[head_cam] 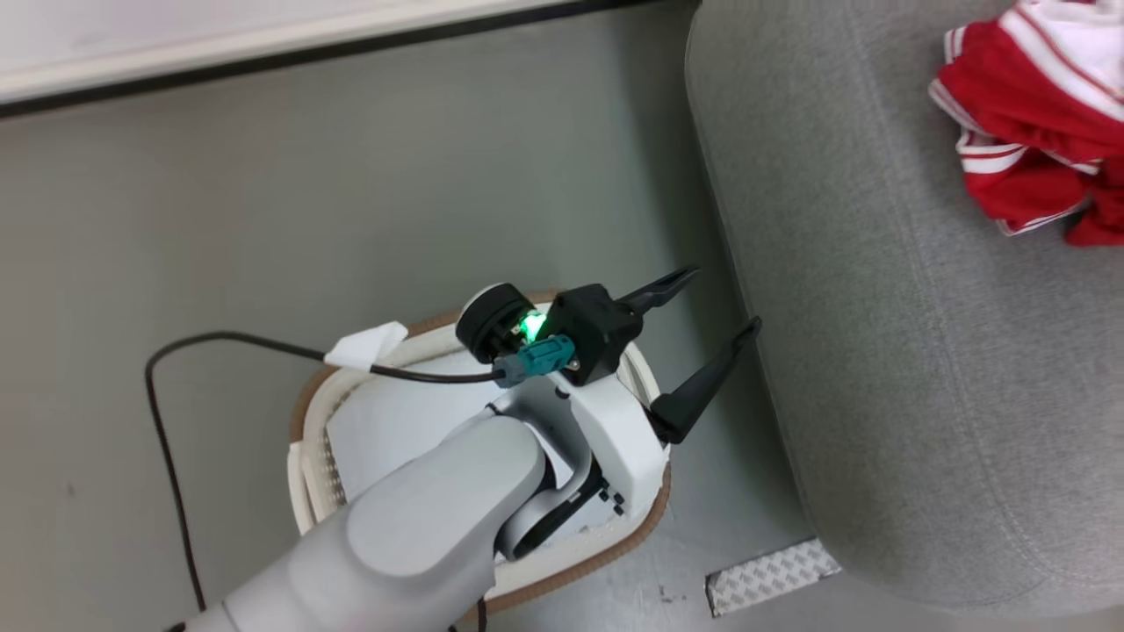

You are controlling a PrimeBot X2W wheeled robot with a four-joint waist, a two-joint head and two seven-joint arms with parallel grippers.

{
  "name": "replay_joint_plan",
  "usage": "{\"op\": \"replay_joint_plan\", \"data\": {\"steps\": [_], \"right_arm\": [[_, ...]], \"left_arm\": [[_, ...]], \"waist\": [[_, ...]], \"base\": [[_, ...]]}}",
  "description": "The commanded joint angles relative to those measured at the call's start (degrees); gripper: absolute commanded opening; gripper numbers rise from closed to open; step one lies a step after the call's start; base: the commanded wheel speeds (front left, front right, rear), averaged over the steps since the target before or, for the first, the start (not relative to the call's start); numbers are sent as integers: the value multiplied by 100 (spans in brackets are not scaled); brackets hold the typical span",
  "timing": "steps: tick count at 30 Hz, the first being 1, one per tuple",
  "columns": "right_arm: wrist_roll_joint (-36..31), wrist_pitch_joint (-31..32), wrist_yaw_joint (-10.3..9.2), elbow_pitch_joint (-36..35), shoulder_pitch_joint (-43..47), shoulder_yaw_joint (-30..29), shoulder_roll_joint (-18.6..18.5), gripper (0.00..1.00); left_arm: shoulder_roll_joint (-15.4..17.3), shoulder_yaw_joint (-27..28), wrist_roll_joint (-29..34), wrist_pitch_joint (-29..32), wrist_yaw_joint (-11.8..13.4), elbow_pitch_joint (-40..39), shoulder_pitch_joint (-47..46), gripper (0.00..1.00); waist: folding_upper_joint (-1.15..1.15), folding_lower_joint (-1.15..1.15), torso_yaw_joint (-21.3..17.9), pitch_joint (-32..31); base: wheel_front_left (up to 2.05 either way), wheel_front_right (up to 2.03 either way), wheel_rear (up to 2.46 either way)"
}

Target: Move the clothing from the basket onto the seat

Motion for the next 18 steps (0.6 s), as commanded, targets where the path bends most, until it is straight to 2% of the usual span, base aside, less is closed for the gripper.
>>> {"op": "replay_joint_plan", "data": {"steps": [1,7,12,18], "right_arm": [[34,58,-12,17,-11,57,-39,100],[70,471,-13,-189,193,596,-324,100],[-226,96,-13,-513,88,820,-645,100],[-259,-322,-13,-1272,179,821,-969,100]], "left_arm": [[7,18,-63,-36,-28,32,87,100],[12,186,-327,-367,-1,309,405,100],[52,452,-600,-598,72,438,736,100],[180,838,-874,-734,236,408,1212,100]], "waist": [[0,0,-26,-208],[0,0,-56,-1092],[0,0,-23,-1875],[0,0,140,-2680]], "base": [[0,0,0],[0,0,0],[0,0,0],[0,0,0]]}}
